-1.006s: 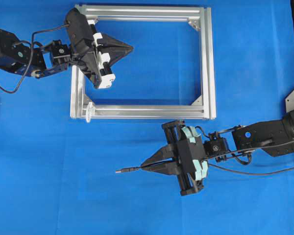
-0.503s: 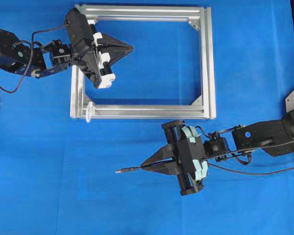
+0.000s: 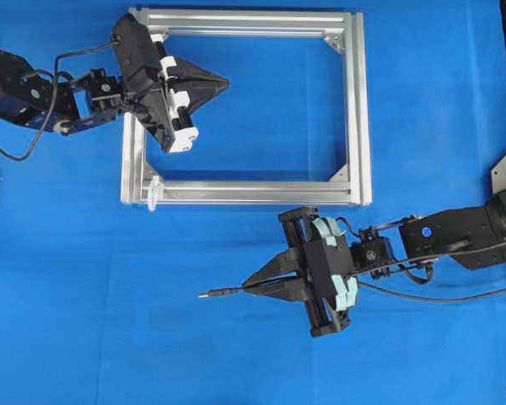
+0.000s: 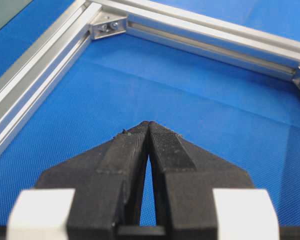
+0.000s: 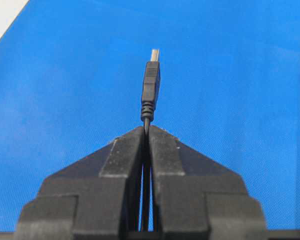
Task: Insert the wire through the string loop located on the left side.
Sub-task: 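Move the held cable plug left toward the white zip-tie loop, then align the USB plug above the white loop with the right gripper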
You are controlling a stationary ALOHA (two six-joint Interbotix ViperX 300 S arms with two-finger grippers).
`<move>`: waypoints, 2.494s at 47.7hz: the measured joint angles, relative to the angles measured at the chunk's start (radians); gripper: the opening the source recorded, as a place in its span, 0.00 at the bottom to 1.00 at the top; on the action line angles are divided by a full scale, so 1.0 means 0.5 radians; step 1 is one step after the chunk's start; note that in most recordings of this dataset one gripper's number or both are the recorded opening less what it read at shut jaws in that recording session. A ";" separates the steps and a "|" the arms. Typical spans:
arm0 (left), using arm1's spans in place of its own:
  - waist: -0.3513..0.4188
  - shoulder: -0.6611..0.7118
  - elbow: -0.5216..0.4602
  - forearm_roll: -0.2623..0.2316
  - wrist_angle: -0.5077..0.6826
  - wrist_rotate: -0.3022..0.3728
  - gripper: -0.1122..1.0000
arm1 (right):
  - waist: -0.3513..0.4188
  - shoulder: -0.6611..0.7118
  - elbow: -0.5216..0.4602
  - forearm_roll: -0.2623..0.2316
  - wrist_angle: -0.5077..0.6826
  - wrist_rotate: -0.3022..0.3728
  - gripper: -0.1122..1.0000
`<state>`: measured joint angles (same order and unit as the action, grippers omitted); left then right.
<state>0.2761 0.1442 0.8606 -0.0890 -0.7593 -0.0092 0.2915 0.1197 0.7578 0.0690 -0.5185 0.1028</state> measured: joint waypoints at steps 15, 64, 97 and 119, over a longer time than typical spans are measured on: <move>0.000 0.000 0.000 0.000 0.000 0.000 0.10 | -0.015 0.000 0.000 0.000 0.000 0.000 0.10; 0.000 0.000 0.000 0.000 0.000 0.000 0.10 | -0.485 0.080 0.012 -0.006 0.000 -0.012 0.10; 0.000 0.000 0.000 0.000 0.000 -0.003 0.10 | -0.506 0.350 -0.356 -0.021 0.058 -0.092 0.10; 0.000 0.000 0.000 0.000 0.000 -0.003 0.10 | -0.518 0.350 -0.356 -0.025 0.061 -0.092 0.10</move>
<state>0.2761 0.1442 0.8606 -0.0890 -0.7593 -0.0107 0.0322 0.2945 0.5798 0.0568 -0.4878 0.0568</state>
